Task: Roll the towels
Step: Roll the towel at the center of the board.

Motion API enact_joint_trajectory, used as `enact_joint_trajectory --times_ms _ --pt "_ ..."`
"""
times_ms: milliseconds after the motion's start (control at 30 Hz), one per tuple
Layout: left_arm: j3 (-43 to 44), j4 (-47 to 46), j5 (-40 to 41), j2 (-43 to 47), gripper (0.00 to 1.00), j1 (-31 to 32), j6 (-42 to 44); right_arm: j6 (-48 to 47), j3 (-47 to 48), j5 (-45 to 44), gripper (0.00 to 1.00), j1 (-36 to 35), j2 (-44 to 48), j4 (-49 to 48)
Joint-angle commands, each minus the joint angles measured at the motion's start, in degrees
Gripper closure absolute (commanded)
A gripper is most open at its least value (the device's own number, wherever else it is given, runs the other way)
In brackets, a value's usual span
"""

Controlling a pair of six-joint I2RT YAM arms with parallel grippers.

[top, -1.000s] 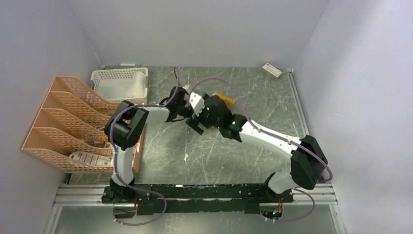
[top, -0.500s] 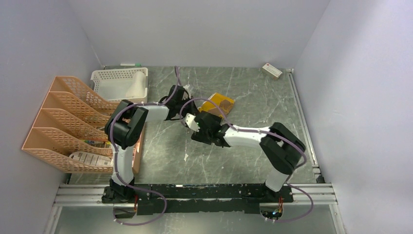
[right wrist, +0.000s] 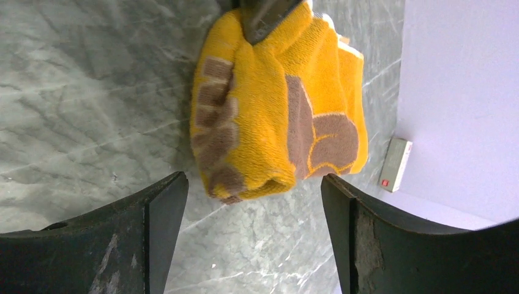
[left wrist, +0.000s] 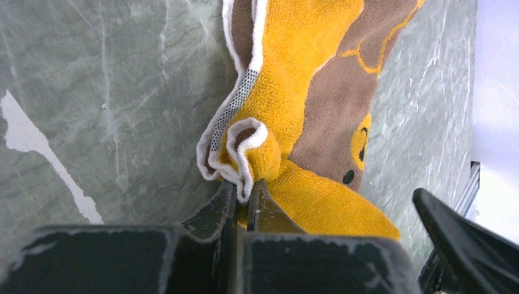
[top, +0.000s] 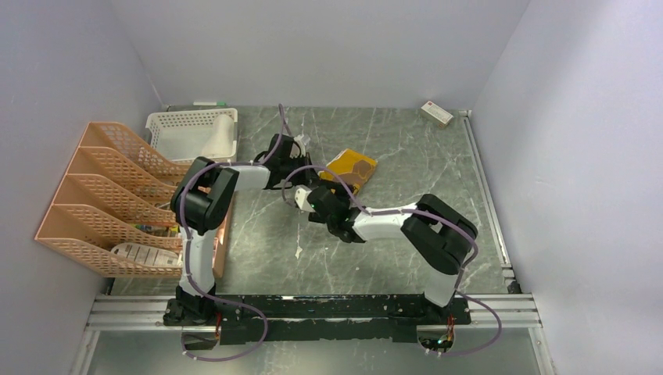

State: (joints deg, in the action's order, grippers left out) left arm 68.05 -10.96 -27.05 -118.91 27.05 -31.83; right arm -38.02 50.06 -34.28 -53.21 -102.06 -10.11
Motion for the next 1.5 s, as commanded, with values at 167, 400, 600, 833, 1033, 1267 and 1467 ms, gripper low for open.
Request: enact_joint_trajectory --times_ms 167,400,600,833,1033,1267,1467 --pt "2.95 5.43 -2.60 -3.08 0.92 -0.11 2.71 -3.96 0.67 -1.65 0.20 -1.16 -5.27 -3.88" --pt "3.13 6.38 -5.02 -3.08 0.91 -0.89 3.58 -2.52 2.67 -2.10 0.31 0.68 -9.20 -3.92" --pt "3.66 7.67 -6.90 -2.78 0.91 -2.31 4.54 3.20 6.27 1.49 0.91 3.78 -11.59 1.94" --pt "2.15 7.66 -7.34 -0.21 0.75 -4.53 4.50 15.67 2.97 19.30 1.00 10.01 -4.09 2.98" --pt "-4.70 3.37 -4.01 12.02 0.31 -7.75 1.76 21.93 6.38 41.97 1.00 13.14 0.18 12.49" --pt "-13.53 3.63 -0.76 25.04 0.29 -7.98 1.16 35.62 6.01 61.24 1.00 16.34 0.92 10.85" --pt "-24.72 1.65 0.20 35.04 0.29 -7.81 -0.97 58.82 -4.00 74.46 1.00 21.52 4.02 -8.51"
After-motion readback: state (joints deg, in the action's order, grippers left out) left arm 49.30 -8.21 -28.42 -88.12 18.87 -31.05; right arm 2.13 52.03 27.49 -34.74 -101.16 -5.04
